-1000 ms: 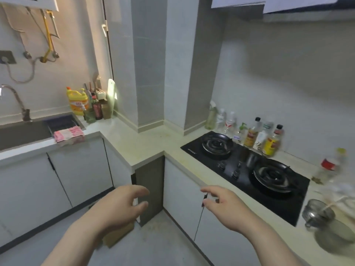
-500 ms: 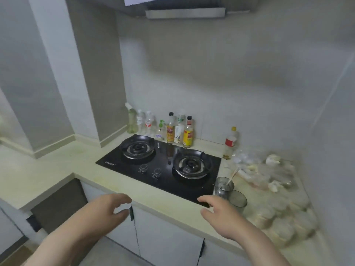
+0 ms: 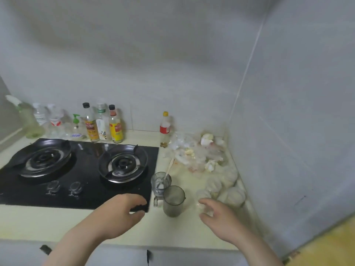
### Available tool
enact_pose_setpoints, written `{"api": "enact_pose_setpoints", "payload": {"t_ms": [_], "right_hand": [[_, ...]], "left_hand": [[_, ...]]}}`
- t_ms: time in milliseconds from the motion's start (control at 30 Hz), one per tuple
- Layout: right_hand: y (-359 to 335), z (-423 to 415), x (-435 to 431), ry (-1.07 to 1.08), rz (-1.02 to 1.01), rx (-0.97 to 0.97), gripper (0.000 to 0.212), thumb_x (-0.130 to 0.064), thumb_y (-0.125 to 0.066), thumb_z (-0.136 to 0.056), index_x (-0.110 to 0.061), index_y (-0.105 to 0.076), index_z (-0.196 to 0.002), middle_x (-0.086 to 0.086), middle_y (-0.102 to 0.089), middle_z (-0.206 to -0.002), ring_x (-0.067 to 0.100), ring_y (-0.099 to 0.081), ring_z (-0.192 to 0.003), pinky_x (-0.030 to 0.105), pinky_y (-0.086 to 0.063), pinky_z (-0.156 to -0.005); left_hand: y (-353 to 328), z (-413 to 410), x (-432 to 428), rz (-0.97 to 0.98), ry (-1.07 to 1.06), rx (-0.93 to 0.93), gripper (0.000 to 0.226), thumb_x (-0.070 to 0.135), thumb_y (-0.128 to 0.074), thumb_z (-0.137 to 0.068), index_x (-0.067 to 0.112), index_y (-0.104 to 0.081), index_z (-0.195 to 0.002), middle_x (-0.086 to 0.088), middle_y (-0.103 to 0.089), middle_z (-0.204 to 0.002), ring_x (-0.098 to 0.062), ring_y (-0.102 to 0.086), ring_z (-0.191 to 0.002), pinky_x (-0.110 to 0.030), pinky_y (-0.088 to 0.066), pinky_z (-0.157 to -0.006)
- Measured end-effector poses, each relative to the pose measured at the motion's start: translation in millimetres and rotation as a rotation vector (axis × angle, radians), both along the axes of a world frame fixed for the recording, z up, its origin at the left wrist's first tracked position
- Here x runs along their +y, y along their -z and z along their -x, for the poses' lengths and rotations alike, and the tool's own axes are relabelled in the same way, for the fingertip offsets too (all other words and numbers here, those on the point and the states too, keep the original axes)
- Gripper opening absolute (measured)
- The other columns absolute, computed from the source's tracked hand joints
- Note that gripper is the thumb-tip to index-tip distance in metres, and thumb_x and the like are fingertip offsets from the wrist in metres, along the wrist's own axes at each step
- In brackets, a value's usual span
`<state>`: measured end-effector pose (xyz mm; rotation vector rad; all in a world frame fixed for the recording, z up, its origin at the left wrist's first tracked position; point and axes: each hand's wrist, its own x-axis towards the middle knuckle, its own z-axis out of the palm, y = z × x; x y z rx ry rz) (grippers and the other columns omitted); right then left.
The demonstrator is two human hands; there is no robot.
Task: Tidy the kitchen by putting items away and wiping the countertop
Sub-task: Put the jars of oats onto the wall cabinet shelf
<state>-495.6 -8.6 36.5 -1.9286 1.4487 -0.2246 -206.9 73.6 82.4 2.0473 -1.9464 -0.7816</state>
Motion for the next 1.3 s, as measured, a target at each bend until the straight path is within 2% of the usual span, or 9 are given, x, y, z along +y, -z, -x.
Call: {"api": "enact_pose_setpoints", "payload": {"t_ms": [100, 267, 400, 533, 633, 767, 1100, 1200, 1300], "right_hand": [[7, 8, -16, 0.077, -0.021, 0.026, 0.047, -0.029, -0.06, -0.094, -0.029, -0.05, -0.14, -0.009, -0.052, -0.136, 0.006, -0.047, -0.13, 0.014, -0.034, -0.095], [18, 17, -37, 0.169, -0.061, 0.105, 0.045, -0.027, -0.057, -0.094, -0.028, -0.051, -0.139, -0.016, -0.05, -0.134, 0.006, -0.045, -0.129, 0.015, -0.034, -0.098], [35, 28, -45, 0.271, -0.119, 0.161, 0.048, -0.032, -0.056, -0.096, -0.027, -0.046, -0.143, -0.01, -0.044, -0.145, 0.008, -0.04, -0.136, 0.017, -0.033, -0.102], [51, 37, -48, 0.304, -0.159, 0.21, 0.06, -0.039, -0.058, -0.092, -0.028, -0.039, -0.148, -0.009, -0.037, -0.153, 0.012, -0.034, -0.143, 0.027, -0.03, -0.114], [60, 42, -54, 0.264, -0.147, 0.228, 0.066, -0.041, -0.056, -0.086, -0.03, -0.037, -0.148, -0.016, -0.039, -0.147, 0.008, -0.035, -0.14, 0.026, -0.029, -0.115], [79, 50, -65, 0.196, -0.188, 0.25, 0.084, -0.061, -0.047, -0.069, -0.038, -0.031, -0.148, -0.013, -0.032, -0.156, 0.013, -0.03, -0.146, 0.03, -0.027, -0.117], [83, 42, -72, 0.08, -0.115, 0.371, 0.055, -0.029, -0.051, -0.092, -0.016, -0.034, -0.142, 0.007, -0.04, -0.147, 0.03, -0.046, -0.131, 0.037, -0.043, -0.102], [73, 50, -72, 0.142, -0.086, 0.26, 0.048, -0.031, -0.055, -0.086, -0.029, -0.04, -0.131, -0.003, -0.046, -0.138, 0.024, -0.049, -0.127, 0.034, -0.044, -0.099], [61, 65, -68, 0.223, -0.078, 0.113, 0.07, -0.045, -0.056, -0.073, -0.052, -0.03, -0.137, -0.017, -0.043, -0.143, 0.011, -0.044, -0.134, 0.033, -0.041, -0.107]], "left_hand": [[4, 5, -41, -0.016, 0.088, 0.044, 0.015, 0.035, -0.054, -0.087, 0.033, -0.065, -0.097, 0.004, -0.069, -0.094, -0.012, -0.065, -0.088, -0.032, -0.054, -0.081], [19, 16, -101, -0.019, 0.277, 0.067, 0.019, 0.03, -0.055, -0.091, 0.028, -0.067, -0.106, 0.011, -0.065, -0.085, 0.001, -0.06, -0.071, -0.017, -0.048, -0.066], [36, 44, -143, -0.02, 0.333, 0.259, 0.024, 0.028, -0.061, -0.09, 0.032, -0.068, -0.112, 0.016, -0.069, -0.097, 0.003, -0.064, -0.086, -0.02, -0.051, -0.086], [59, 86, -178, -0.033, 0.472, 0.235, 0.036, 0.037, -0.062, -0.089, 0.033, -0.061, -0.125, 0.023, -0.061, -0.107, 0.004, -0.059, -0.1, -0.01, -0.041, -0.085], [82, 114, -202, -0.053, 0.537, 0.137, 0.046, 0.042, -0.061, -0.086, 0.034, -0.056, -0.131, 0.015, -0.057, -0.131, -0.006, -0.054, -0.119, -0.019, -0.042, -0.094], [103, 140, -220, -0.079, 0.602, -0.144, 0.053, 0.047, -0.058, -0.081, 0.034, -0.048, -0.132, 0.003, -0.057, -0.126, -0.02, -0.056, -0.115, -0.032, -0.047, -0.091], [124, 169, -223, -0.161, 0.558, -0.435, 0.076, 0.038, -0.07, -0.076, 0.02, -0.031, -0.139, -0.005, -0.051, -0.125, -0.027, -0.057, -0.113, -0.037, -0.049, -0.089], [114, 170, -220, -0.124, 0.504, -0.376, 0.071, 0.036, -0.07, -0.074, 0.024, -0.034, -0.134, -0.002, -0.049, -0.118, -0.025, -0.058, -0.108, -0.034, -0.048, -0.083], [91, 164, -218, -0.067, 0.425, -0.192, 0.07, 0.04, -0.069, -0.069, 0.034, -0.037, -0.131, 0.005, -0.045, -0.111, -0.021, -0.059, -0.101, -0.028, -0.046, -0.077]]}}
